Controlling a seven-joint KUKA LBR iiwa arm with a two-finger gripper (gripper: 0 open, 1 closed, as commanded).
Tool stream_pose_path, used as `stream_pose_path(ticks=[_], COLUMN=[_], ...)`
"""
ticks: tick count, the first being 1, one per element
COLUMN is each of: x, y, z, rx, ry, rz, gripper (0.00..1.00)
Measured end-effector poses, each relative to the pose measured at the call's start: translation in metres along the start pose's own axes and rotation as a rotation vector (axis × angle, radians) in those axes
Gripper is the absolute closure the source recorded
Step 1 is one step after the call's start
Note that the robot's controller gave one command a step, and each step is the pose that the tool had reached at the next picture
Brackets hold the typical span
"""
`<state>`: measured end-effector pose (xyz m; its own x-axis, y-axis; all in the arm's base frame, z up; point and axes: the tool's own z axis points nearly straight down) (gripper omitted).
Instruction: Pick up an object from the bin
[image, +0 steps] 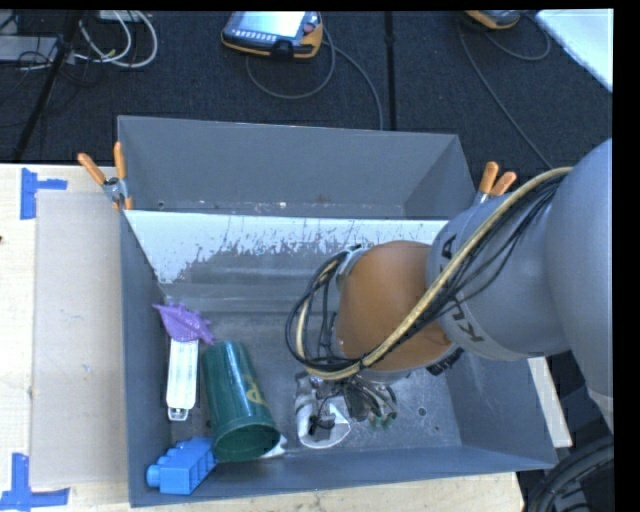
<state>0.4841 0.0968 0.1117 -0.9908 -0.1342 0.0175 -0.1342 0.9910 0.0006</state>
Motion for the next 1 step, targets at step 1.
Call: stream_pose_path(ticks=[1], x=[-0.0093], y=[0.012], z=[-0.1518], rx=[0.0], ry=[-0.011], rz=[0.006], gripper=[1.0])
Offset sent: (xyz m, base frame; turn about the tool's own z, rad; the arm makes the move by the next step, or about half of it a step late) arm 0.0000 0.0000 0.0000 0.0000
